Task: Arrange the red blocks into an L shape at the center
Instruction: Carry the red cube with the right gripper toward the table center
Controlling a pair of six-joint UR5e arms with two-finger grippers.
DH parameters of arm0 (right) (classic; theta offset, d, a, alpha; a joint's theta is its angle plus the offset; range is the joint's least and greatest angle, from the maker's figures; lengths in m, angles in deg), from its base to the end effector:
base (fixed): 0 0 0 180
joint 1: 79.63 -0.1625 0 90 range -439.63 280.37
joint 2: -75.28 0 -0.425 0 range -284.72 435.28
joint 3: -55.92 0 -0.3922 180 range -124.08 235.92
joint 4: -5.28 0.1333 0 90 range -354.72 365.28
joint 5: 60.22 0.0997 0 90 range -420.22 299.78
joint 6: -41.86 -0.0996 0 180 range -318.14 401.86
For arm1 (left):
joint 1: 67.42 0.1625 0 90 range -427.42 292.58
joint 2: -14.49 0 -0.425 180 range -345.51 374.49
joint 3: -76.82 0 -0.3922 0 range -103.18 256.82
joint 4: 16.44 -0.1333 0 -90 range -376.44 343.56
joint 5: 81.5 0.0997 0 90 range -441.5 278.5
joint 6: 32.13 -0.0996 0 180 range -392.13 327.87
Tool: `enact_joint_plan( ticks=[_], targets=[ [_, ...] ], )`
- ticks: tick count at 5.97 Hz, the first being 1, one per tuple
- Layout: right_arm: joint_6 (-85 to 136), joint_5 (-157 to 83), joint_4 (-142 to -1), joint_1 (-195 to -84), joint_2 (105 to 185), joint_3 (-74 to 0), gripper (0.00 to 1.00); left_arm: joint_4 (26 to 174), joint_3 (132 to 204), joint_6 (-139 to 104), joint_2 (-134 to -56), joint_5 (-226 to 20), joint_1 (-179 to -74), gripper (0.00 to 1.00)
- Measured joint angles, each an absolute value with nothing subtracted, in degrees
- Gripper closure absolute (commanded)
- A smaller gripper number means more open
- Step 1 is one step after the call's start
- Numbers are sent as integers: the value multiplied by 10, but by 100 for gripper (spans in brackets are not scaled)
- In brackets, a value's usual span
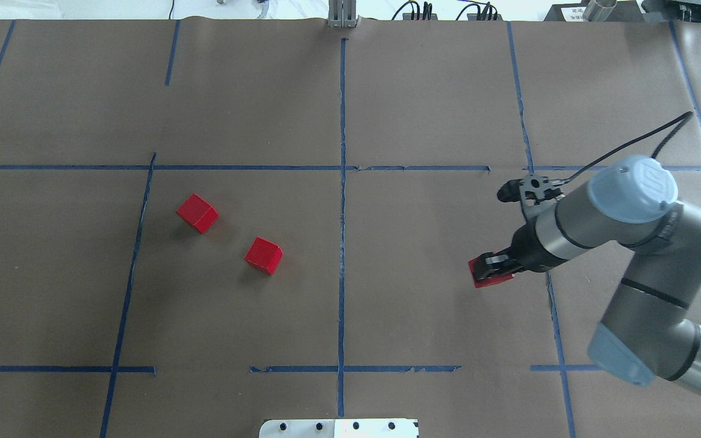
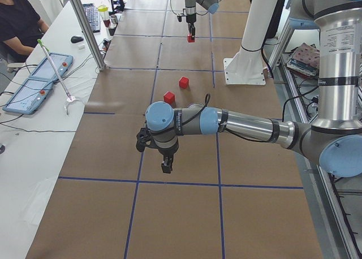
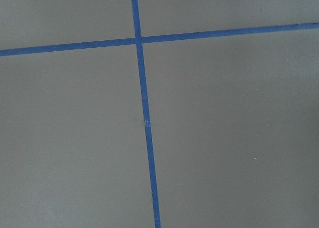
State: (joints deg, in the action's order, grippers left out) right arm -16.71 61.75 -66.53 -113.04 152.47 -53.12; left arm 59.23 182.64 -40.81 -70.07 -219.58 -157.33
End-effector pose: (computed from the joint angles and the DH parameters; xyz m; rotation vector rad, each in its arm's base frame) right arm -0.4199 -0.3735 0.3478 0.0153 -0.9965 -0.2118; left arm -0.0585 -0.4405 0.5882 -0.0018 0.8418 0.1150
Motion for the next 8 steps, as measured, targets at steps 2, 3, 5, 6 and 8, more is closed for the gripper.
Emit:
enact_joint_plan(
  ticks=[2, 3, 5, 6, 8],
  targets=[
    [-208, 578, -784, -1083, 1400, -513, 100, 592, 1826, -408, -700, -2196, -1573, 0],
    [-222, 566, -798, -1074, 1358, -479, 100, 592, 1826, -407, -700, -2196, -1573, 0],
    [-272, 534, -801, -1064, 1261, -379, 100, 593, 1823, -408, -702, -2204, -1572, 0],
    [-298, 520, -801, -1059, 1236, -353, 100, 593, 1821, -408, -705, -2206, -1571, 0],
    [-339, 504, -802, -1048, 1218, -330, 100, 593, 1825, -408, -707, -2207, -1571, 0]
  ],
)
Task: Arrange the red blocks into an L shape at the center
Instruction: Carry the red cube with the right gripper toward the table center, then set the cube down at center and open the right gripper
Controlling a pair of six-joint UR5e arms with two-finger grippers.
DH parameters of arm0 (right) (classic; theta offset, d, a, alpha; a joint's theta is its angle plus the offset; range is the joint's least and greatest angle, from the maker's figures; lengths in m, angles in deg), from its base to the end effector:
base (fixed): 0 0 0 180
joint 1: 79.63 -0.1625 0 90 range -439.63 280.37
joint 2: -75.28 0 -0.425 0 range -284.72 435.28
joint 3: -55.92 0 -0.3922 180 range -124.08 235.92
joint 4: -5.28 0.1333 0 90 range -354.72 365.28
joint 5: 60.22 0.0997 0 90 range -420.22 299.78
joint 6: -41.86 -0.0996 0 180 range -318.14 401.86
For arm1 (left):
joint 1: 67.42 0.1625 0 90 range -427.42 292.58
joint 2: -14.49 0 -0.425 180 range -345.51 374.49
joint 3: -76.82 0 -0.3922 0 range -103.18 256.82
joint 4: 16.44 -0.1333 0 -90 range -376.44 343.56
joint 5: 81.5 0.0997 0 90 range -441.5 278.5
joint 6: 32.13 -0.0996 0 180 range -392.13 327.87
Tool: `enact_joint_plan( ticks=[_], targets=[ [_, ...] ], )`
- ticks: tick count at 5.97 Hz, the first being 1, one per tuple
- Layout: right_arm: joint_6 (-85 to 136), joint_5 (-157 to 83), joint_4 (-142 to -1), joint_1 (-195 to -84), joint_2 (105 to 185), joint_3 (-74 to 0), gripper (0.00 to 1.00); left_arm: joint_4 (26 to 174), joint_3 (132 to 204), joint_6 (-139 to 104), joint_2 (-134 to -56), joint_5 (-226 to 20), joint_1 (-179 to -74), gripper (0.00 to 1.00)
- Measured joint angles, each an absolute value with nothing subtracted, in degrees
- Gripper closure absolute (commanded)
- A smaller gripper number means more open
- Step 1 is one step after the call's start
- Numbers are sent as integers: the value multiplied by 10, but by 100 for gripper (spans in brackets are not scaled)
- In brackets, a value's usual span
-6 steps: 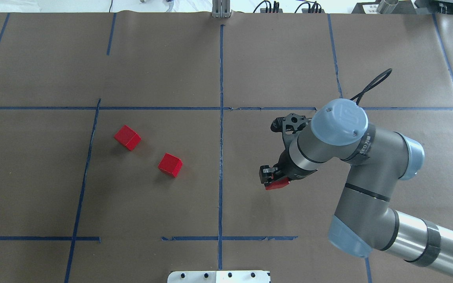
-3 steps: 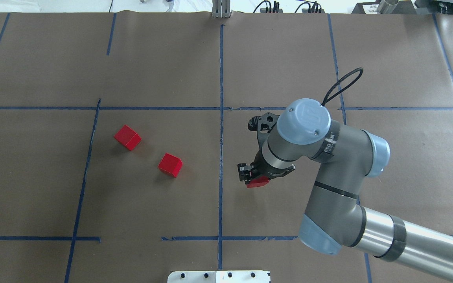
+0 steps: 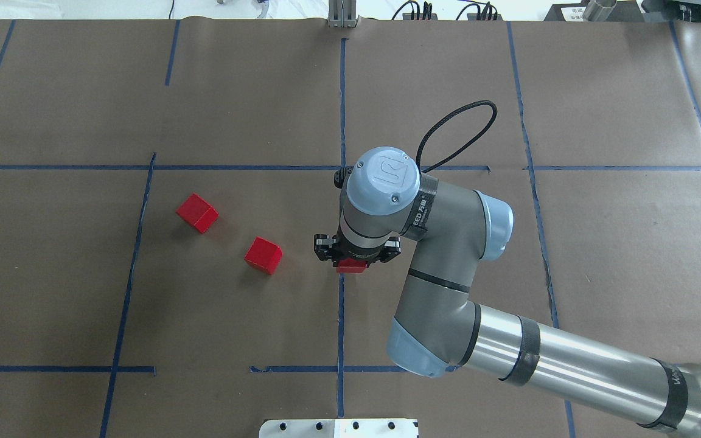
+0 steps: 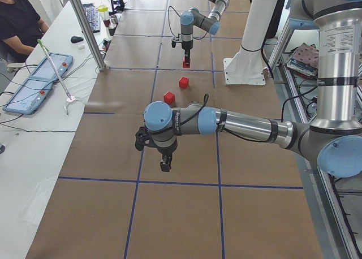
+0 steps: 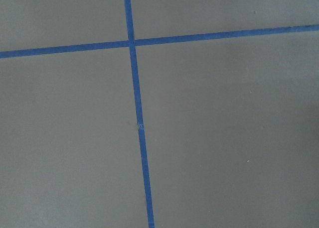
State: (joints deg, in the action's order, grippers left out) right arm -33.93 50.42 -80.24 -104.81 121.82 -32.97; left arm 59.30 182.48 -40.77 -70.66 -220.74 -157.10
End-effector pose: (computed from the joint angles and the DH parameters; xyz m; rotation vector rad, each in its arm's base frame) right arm -0.6083 -0.3945 0.1978 -0.0475 -0.8747 0.0319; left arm -0.0554 -0.4452 0.5833 0.0060 0.8615 0.1207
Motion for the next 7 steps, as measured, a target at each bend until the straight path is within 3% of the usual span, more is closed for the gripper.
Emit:
enact_joint_plan(
  ticks=[2, 4, 5, 6, 7],
  targets=[
    [-348, 490, -803, -1033, 1213, -316, 99, 592, 1828, -407, -706, -2209, -1571, 0],
    [-348, 481, -805, -1025, 1212, -311, 90, 592, 1828, -407, -706, -2209, -1572, 0],
    [-348, 478, -805, -1022, 1211, -310, 30, 592, 1829, -407, -706, -2209, -1572, 0],
    [-346, 476, -805, -1022, 1210, -308, 1, 592, 1829, -407, -706, -2209, -1572, 0],
    [-344, 471, -806, -1021, 1209, -308, 0, 592, 1829, -407, -706, -2209, -1572, 0]
  ],
)
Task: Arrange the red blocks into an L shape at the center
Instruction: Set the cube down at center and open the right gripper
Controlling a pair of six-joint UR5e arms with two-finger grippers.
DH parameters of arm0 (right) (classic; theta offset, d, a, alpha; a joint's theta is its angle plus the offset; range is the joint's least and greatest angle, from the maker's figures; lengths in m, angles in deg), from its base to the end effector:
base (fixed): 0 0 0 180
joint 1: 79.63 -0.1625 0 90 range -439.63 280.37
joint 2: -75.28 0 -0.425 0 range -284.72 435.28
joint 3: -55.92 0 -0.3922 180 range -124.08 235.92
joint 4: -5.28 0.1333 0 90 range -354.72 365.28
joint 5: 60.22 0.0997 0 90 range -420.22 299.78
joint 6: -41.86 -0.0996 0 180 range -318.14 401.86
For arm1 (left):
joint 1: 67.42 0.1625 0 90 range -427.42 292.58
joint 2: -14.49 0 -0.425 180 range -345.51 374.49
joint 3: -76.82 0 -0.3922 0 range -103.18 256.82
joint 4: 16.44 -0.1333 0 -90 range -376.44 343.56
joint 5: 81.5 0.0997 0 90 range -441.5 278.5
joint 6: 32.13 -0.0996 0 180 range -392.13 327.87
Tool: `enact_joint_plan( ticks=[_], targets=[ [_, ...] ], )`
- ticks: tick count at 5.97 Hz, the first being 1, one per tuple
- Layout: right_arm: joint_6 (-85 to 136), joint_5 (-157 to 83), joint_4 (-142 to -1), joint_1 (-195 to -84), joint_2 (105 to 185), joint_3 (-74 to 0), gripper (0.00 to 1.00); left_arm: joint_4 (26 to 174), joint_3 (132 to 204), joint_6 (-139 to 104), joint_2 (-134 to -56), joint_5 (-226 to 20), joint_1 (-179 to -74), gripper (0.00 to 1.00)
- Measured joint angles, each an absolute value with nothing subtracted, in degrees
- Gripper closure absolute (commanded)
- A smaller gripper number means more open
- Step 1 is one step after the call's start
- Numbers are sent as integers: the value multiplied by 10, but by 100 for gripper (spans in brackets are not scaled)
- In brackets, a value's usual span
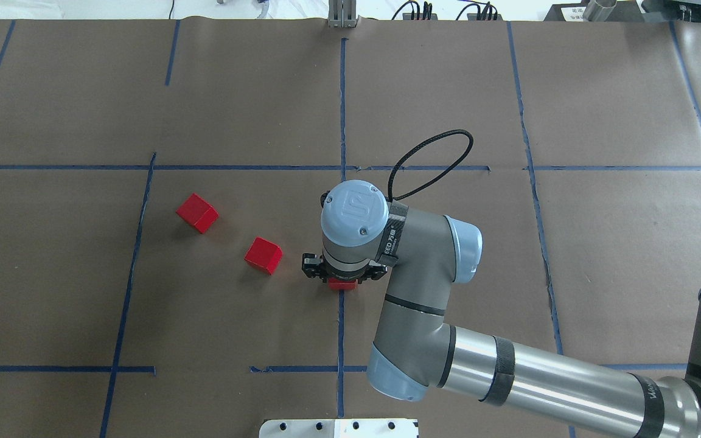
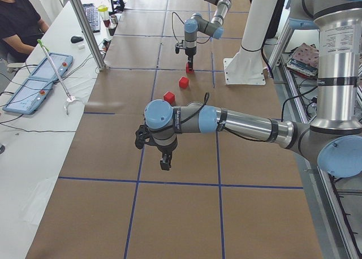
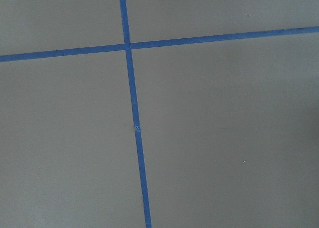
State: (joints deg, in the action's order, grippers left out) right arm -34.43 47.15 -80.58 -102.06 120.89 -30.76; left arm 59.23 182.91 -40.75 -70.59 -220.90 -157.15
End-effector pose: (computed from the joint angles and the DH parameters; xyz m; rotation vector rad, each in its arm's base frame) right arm -0.6359 -0.3745 0.2047 -0.0302 -0.8328 0.0237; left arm -0.0556 -0.4446 0.5802 0.0112 0.8640 0.1216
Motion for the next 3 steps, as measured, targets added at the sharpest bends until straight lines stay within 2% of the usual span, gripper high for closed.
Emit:
enact_joint_plan(
  ticks=[3],
  targets=[
    [-339, 454, -809, -1025, 1205, -317, 0, 593, 1830, -403, -708, -2211, -1570, 0]
  ],
)
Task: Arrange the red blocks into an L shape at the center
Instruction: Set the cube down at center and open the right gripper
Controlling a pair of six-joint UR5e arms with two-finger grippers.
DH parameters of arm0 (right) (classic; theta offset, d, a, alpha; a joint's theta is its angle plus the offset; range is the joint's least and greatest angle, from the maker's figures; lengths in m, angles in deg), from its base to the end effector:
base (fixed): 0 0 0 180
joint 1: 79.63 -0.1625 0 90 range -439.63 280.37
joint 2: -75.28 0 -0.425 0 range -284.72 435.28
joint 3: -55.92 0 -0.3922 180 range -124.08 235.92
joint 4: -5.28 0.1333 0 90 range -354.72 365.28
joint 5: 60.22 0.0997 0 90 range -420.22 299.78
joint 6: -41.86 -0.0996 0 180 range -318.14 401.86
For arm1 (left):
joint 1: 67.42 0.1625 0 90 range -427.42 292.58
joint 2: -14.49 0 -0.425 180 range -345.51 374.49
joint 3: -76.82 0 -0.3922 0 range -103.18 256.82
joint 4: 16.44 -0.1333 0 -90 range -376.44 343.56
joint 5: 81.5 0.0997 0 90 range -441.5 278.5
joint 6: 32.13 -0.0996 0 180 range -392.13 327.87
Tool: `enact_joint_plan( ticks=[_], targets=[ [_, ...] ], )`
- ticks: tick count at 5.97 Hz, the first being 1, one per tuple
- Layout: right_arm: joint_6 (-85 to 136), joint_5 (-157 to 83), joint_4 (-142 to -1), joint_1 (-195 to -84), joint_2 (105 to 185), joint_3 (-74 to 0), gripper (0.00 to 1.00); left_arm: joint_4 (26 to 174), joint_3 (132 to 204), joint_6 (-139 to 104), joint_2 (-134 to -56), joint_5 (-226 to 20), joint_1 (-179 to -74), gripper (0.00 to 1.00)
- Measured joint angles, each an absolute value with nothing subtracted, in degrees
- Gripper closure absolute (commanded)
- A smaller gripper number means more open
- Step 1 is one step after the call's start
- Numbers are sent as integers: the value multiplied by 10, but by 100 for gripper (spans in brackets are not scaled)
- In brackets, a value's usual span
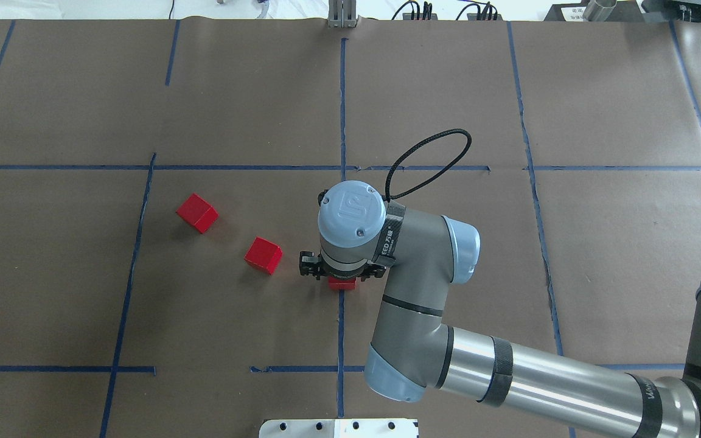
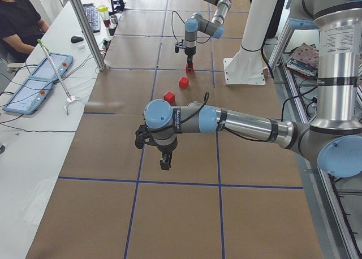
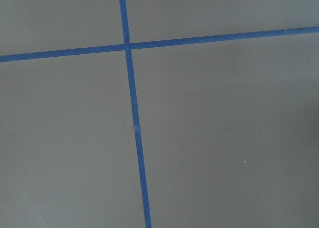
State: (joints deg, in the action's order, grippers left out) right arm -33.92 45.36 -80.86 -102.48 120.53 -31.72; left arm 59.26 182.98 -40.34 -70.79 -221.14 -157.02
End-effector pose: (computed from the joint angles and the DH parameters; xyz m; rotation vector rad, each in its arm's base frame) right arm -0.6287 -0.3805 0.1942 0.0113 -0.8418 0.0319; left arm -0.0543 -0.4462 0.5777 0.0124 0.8679 0.1191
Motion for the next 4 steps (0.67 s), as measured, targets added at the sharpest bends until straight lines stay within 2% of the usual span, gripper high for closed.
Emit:
enact_joint_plan(
  ticks=[1, 4],
  targets=[
    [-338, 455, -812, -1038, 1211, -335, 0, 599, 1833, -384, -717, -2230, -1562, 0],
    [-338, 530, -826, -1112, 1313, -485, 0, 734, 1848, -184, -739, -2261, -1456, 0]
  ],
)
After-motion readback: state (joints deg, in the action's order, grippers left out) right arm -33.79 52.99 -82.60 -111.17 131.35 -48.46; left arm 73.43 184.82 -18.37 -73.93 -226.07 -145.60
